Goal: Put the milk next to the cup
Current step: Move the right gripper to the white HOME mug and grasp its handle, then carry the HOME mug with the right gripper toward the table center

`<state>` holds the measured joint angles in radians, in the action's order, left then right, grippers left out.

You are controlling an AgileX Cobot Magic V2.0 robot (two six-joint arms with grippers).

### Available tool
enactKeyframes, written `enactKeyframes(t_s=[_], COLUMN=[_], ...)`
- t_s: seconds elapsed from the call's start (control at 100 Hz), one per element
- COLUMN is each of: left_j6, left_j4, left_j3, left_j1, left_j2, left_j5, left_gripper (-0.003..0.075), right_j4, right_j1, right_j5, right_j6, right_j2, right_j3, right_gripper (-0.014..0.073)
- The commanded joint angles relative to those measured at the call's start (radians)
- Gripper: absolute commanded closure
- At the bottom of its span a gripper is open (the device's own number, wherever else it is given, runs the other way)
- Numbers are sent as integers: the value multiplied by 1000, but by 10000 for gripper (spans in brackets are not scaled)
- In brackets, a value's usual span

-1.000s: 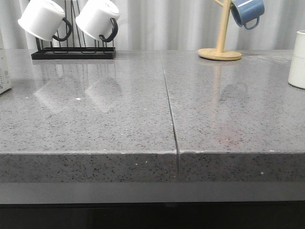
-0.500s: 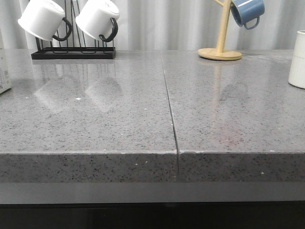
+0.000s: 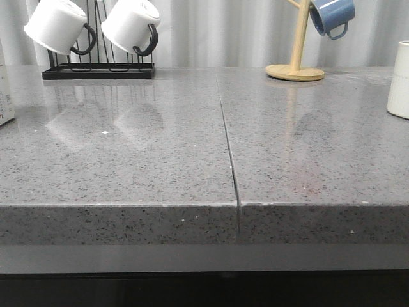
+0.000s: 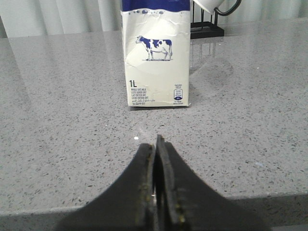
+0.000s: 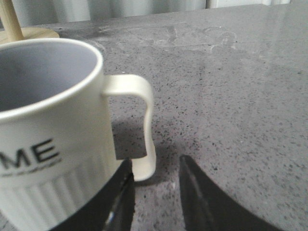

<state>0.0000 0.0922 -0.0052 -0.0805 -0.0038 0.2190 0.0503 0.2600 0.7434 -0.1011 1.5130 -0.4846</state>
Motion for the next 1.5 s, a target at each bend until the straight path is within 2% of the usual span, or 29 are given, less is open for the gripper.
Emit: enactKeyframes(t_s=[0.0,0.3,0.35,0.47,0.52,0.78,1.0,1.18,1.49], left_j6=[0,0,0,0,0,0,0,0,0], left_j4=[-7,-7,-7,-7,-7,-7,-7,-7,-7], left_j3=[46,46,46,46,46,46,46,46,46], left_j1=[-5,-5,-5,-5,-5,-5,-5,-5,-5], left_j2=[-31,-31,-31,-31,-31,-31,-31,-31,-31], left_j5=[-86,-86,-86,-86,-86,-86,-86,-86,-86], left_gripper=[741,741,741,741,741,741,741,741,741], right_j4=[-1,-1,-1,-1,-1,36,154,164,164], right_j1=[1,-6,-6,-6,-6,-47,-227,-397,-522], right_j5=[89,106,107,107,107,108,32,-31,-15], right_j6=[-10,-10,-10,-10,-15,-125,-126,-125,-125], right_j2=[13,128,134,134,134,73,44,63,185], right_j3=[-57,-178,-186,-189,-189,-190,-260,-329,-418], right_gripper=[335,354,406,615,666,661,659,659,659])
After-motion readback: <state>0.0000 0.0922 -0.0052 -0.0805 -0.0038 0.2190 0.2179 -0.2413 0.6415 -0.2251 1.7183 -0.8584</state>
